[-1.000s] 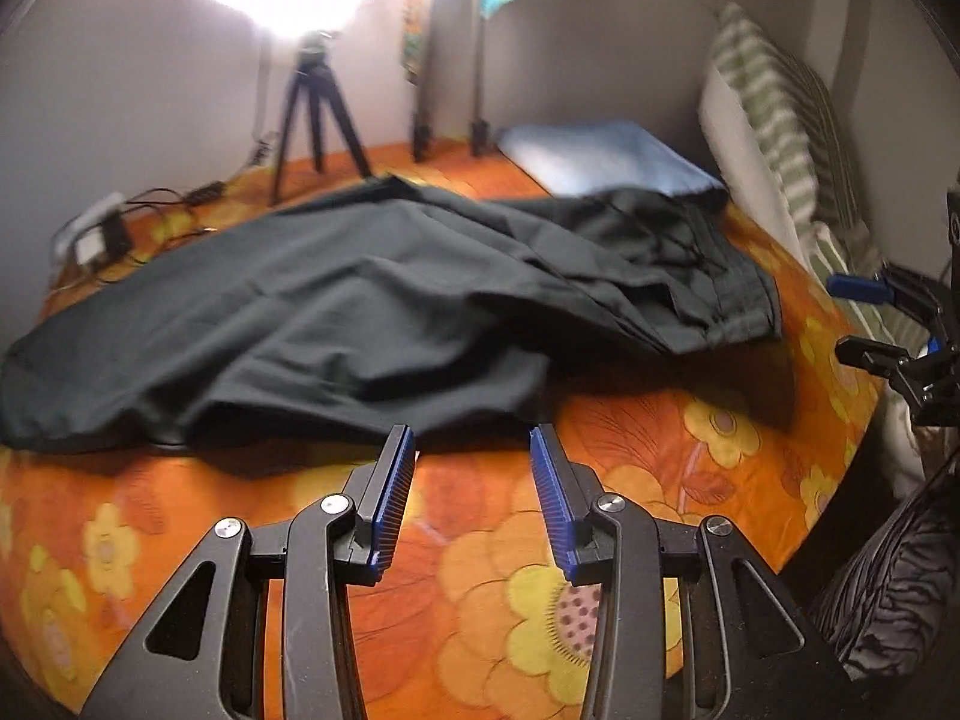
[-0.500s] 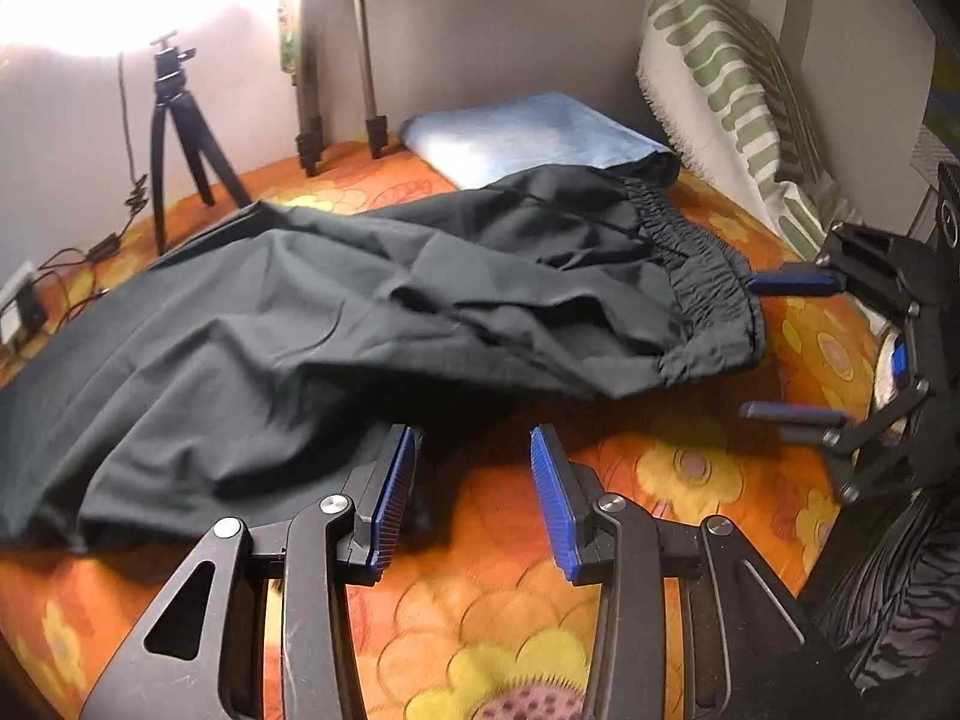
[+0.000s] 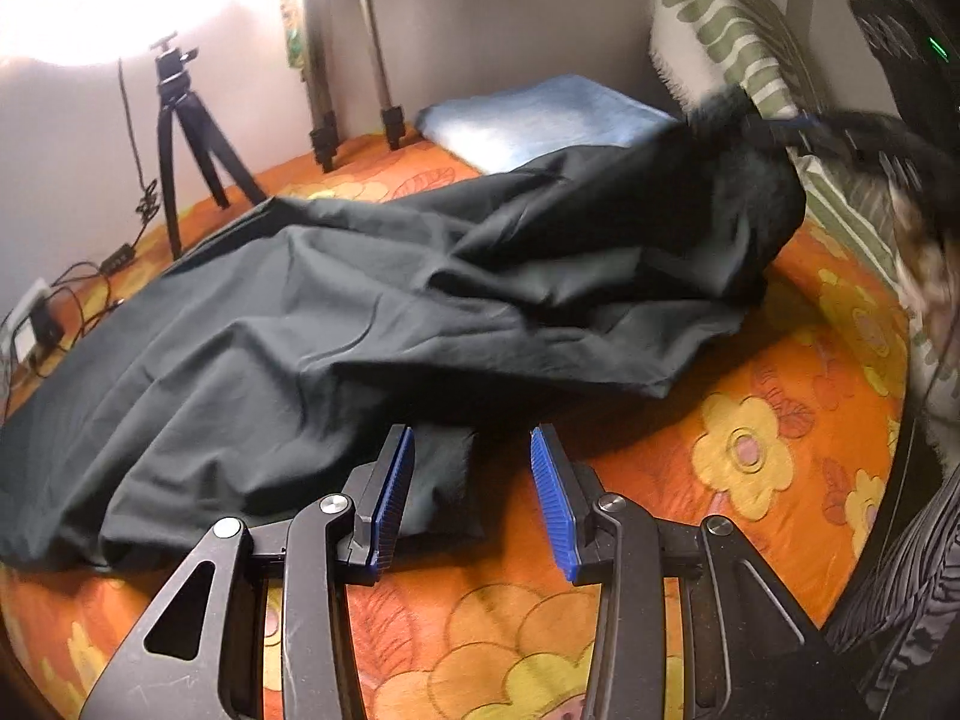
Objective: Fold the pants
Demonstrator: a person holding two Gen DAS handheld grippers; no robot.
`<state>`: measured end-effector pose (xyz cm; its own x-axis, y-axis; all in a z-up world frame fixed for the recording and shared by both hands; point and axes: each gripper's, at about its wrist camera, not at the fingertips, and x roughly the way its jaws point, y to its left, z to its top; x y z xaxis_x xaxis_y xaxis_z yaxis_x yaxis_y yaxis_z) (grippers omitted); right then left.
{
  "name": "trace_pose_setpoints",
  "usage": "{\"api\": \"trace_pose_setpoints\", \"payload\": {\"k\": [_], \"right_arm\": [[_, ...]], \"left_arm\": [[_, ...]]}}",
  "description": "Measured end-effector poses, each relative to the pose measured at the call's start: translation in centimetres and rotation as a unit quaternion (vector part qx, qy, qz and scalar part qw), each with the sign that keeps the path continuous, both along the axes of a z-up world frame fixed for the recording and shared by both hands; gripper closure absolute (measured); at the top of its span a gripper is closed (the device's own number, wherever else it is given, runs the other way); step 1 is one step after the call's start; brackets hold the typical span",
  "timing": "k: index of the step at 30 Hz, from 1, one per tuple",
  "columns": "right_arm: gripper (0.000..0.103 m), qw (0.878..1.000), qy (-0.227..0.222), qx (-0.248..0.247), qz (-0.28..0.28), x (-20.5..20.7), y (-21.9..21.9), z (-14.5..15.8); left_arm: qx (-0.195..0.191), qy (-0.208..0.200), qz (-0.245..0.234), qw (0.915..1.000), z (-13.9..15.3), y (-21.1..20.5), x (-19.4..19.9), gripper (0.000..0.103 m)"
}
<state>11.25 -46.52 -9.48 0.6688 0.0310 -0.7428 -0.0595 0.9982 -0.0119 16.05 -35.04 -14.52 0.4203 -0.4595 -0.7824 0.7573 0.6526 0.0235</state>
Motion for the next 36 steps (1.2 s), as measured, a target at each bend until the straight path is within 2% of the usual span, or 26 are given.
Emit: {"api": "trace_pose_setpoints", "payload": {"k": [4,8,11,14,16,17,18,21,23,25,28,30,34,36], "right_arm": [[0.094,0.996,0.022,0.031,-0.079,3.4,-4.9,-1.0],[0.094,0.985,0.064,0.062,-0.146,6.0,-8.7,-3.6],[0.093,0.979,0.076,0.071,-0.175,6.8,-10.3,-5.2],[0.087,0.971,0.092,0.068,-0.211,6.9,-11.8,-6.3],[0.070,0.965,0.100,0.064,-0.232,6.1,-12.8,-6.3],[0.055,0.963,0.095,0.078,-0.239,5.2,-13.4,-6.1],[0.045,0.961,0.087,0.102,-0.243,4.1,-13.9,-5.8],[0.035,0.952,0.085,0.168,-0.240,0.4,-14.6,-5.3],[0.030,0.948,0.093,0.193,-0.236,-1.3,-13.9,-5.7],[0.029,0.942,0.111,0.208,-0.238,-2.7,-12.9,-6.5],[0.029,0.927,0.128,0.243,-0.254,-3.9,-12.1,-7.2],[0.029,0.920,0.129,0.256,-0.266,-4.1,-11.8,-7.3],[0.028,0.912,0.134,0.252,-0.293,-4.1,-11.3,-7.8],[0.028,0.899,0.143,0.269,-0.315,-4.3,-11.3,-8.5]], "left_arm": [[0.008,0.001,0.010,0.9999,-0.5,0.6,0.6,0.064],[0.014,0.001,0.013,0.9998,-0.7,0.8,0.7,0.060],[0.019,0.000,0.014,0.9997,-0.8,0.8,0.8,0.059],[0.022,-0.003,0.015,0.9996,-0.6,1.0,0.8,0.059],[0.022,-0.009,0.013,0.9996,-0.2,1.4,0.6,0.059],[0.024,-0.018,0.011,0.9995,0.1,1.8,0.3,0.058],[0.026,-0.023,0.010,0.9993,0.2,2.0,0.2,0.058],[0.027,-0.027,0.008,0.9992,0.1,3.2,0.0,0.058],[0.028,-0.021,0.007,0.9994,-0.3,3.5,-0.1,0.058],[0.033,-0.021,0.006,0.9992,-0.7,3.3,-0.1,0.058],[0.022,-0.022,-0.004,0.9995,-0.4,2.8,-0.6,0.056],[0.021,-0.038,-0.018,0.9989,-0.1,1.7,-1.1,0.042],[0.049,-0.049,-0.028,0.9972,-1.0,-0.2,-1.3,0.042],[0.063,-0.054,-0.031,0.9961,-1.6,-1.0,-1.3,0.042]]}}
